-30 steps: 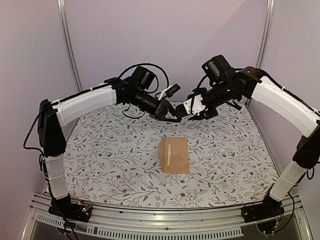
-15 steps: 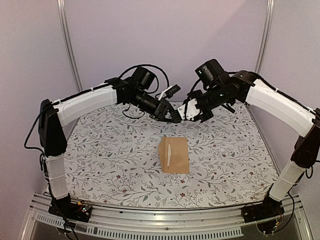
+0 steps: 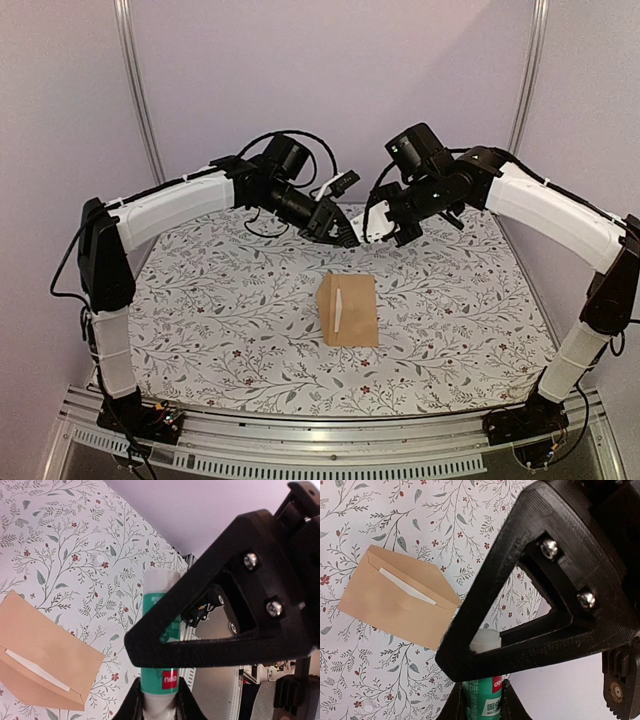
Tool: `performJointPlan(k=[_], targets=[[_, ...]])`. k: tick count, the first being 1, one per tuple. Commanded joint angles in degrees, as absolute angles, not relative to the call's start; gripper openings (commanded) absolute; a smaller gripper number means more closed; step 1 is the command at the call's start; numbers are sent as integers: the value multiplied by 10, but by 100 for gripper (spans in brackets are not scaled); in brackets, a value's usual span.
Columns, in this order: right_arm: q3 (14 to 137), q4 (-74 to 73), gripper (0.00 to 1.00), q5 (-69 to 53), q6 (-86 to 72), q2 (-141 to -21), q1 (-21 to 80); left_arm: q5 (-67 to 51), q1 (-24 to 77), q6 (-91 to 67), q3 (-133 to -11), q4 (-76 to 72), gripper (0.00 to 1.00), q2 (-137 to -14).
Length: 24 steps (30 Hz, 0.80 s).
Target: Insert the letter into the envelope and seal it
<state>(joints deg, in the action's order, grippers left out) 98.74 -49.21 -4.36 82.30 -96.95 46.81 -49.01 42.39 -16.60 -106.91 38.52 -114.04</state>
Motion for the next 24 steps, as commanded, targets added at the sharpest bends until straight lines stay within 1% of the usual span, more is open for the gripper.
performJointPlan(k=[1, 4, 7, 10, 14, 16, 18, 20, 23, 24], targets=[[982, -481, 8, -24, 800, -982, 470, -498, 412, -169, -1082, 382, 16, -1140], [981, -480, 4, -41, 763, -983, 460, -469, 412, -151, -1061, 380, 23, -1118], [979, -483, 0, -90, 687, -983, 438, -437, 408, -140, -1008, 360, 27, -1078], [966, -485, 0, -161, 592, -982, 409, -396, 400, -150, -926, 319, 29, -1036], [921, -469, 0, -256, 488, -983, 369, -302, 385, -175, -828, 268, 31, -986], [903, -459, 0, -297, 440, -992, 353, -260, 377, -190, -792, 254, 28, -974], [896, -457, 0, -334, 405, -1007, 339, -234, 369, -204, -758, 236, 24, -964], [891, -451, 0, -373, 369, -1027, 322, -211, 362, -218, -731, 216, 16, -958], [888, -444, 0, -410, 324, -1063, 303, -200, 350, -242, -700, 197, 0, -960], [888, -441, 0, -415, 316, -1072, 301, -202, 346, -248, -695, 197, 0, -966]])
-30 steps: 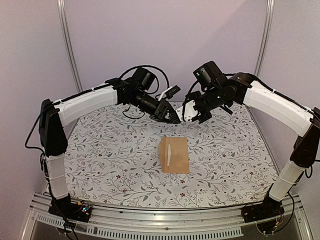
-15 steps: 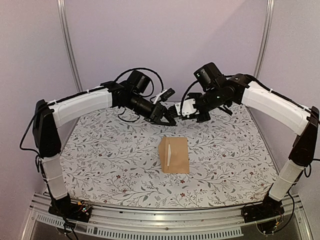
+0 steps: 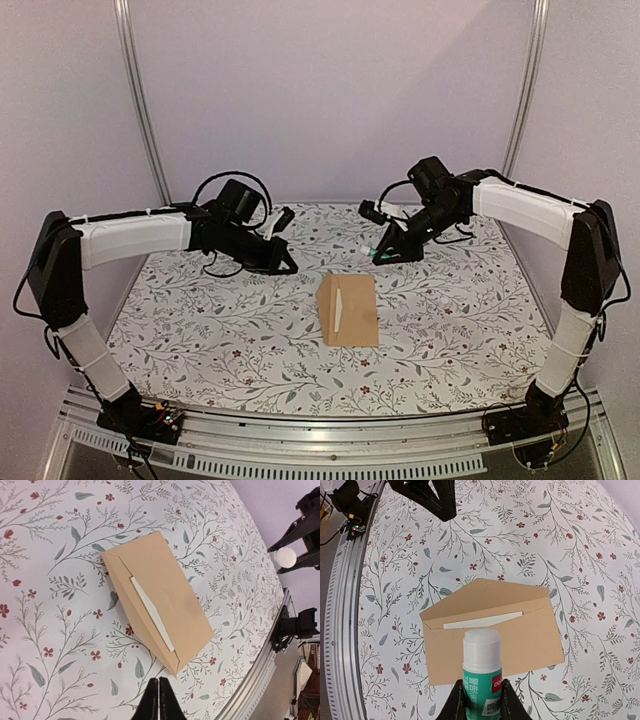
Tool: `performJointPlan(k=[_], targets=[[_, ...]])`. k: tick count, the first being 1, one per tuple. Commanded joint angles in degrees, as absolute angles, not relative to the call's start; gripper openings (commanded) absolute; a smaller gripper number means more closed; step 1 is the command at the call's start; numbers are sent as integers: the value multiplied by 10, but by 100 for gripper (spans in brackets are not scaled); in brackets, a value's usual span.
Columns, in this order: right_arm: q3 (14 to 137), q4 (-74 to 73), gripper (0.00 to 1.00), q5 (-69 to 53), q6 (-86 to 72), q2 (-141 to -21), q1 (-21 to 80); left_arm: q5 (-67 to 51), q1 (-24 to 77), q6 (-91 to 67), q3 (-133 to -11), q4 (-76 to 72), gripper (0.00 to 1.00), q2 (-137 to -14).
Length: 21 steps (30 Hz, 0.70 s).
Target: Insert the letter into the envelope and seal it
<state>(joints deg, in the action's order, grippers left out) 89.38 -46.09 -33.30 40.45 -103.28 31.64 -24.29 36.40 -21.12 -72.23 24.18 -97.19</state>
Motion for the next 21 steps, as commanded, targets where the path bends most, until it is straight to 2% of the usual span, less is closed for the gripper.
performJointPlan(k=[1, 8, 21], targets=[[888, -438, 0, -418, 312, -1083, 301, -202, 343, -253, -691, 198, 0, -972], [892, -422, 0, -435, 271, -1150, 301, -181, 341, -283, -651, 173, 0, -1007], [884, -395, 0, -415, 244, -1221, 301, -250, 341, -291, -664, 116, 0, -1102]])
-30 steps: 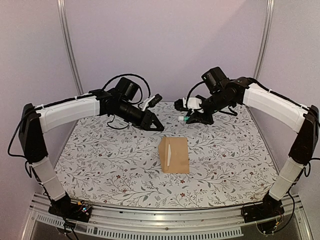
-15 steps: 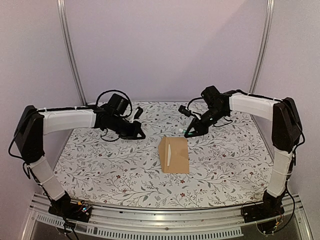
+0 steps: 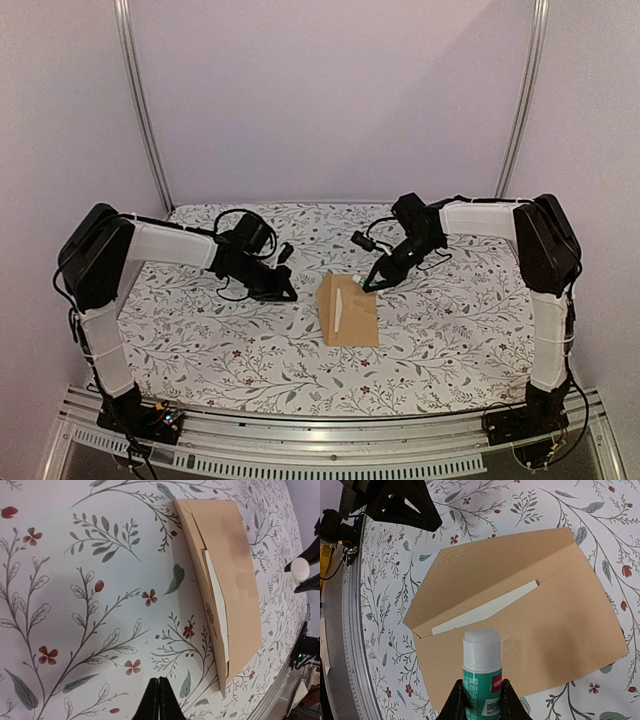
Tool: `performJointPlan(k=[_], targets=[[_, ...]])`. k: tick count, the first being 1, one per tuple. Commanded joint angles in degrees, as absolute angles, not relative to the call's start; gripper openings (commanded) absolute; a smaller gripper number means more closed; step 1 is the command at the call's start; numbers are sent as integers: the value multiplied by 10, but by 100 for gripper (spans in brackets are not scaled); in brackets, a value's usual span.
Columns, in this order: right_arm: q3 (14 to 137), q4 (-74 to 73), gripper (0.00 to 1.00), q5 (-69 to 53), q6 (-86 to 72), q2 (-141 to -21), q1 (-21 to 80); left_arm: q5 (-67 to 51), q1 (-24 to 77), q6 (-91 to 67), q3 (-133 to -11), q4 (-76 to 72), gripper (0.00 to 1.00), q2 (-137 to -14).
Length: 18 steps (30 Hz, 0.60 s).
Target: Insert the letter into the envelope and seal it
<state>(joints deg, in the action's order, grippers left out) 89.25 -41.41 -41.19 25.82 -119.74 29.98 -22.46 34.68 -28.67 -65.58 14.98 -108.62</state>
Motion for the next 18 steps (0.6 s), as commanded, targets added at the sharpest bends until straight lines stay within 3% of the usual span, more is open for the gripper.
performJointPlan(k=[1, 18], targets=[[882, -391, 0, -414, 238, -1225, 301, -254, 341, -292, -665, 111, 0, -1107], [854, -348, 0, -371, 198, -1261, 292, -317, 369, -293, -750, 84, 0, -1202]])
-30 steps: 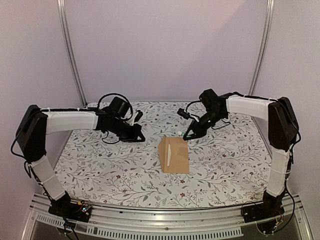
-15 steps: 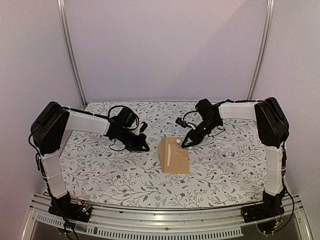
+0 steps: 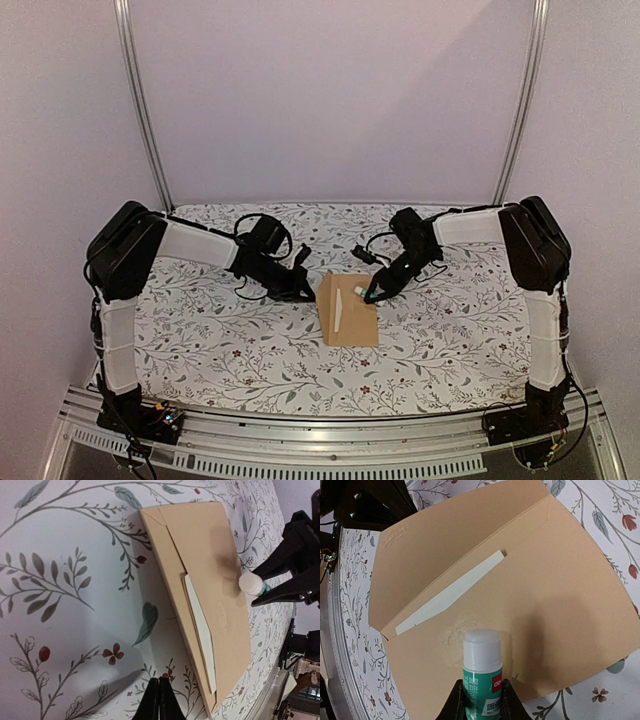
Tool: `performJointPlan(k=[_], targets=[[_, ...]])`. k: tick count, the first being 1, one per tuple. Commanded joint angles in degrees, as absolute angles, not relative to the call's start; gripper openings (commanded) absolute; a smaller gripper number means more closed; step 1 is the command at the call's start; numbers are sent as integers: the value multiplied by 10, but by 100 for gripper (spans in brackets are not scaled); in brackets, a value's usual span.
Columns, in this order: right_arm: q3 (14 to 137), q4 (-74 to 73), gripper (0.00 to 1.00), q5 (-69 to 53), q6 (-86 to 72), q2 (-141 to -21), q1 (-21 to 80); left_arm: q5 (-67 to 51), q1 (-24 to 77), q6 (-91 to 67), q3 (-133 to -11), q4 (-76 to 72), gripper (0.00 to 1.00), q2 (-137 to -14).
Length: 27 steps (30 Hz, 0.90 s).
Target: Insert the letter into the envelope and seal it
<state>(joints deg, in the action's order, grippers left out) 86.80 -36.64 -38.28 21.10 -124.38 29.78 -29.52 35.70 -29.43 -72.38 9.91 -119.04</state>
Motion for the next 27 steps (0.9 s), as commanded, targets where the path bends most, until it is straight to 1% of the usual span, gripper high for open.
performJointPlan(k=[1, 9, 27], targets=[[852, -345, 0, -371, 195, -1262, 292, -320, 371, -294, -755, 83, 0, -1204], [841, -328, 0, -374, 173, -1282, 292, -355, 388, -295, -774, 60, 0, -1217], [823, -321, 0, -376, 159, -1288, 287, -396, 425, -281, -849, 84, 0, -1297]])
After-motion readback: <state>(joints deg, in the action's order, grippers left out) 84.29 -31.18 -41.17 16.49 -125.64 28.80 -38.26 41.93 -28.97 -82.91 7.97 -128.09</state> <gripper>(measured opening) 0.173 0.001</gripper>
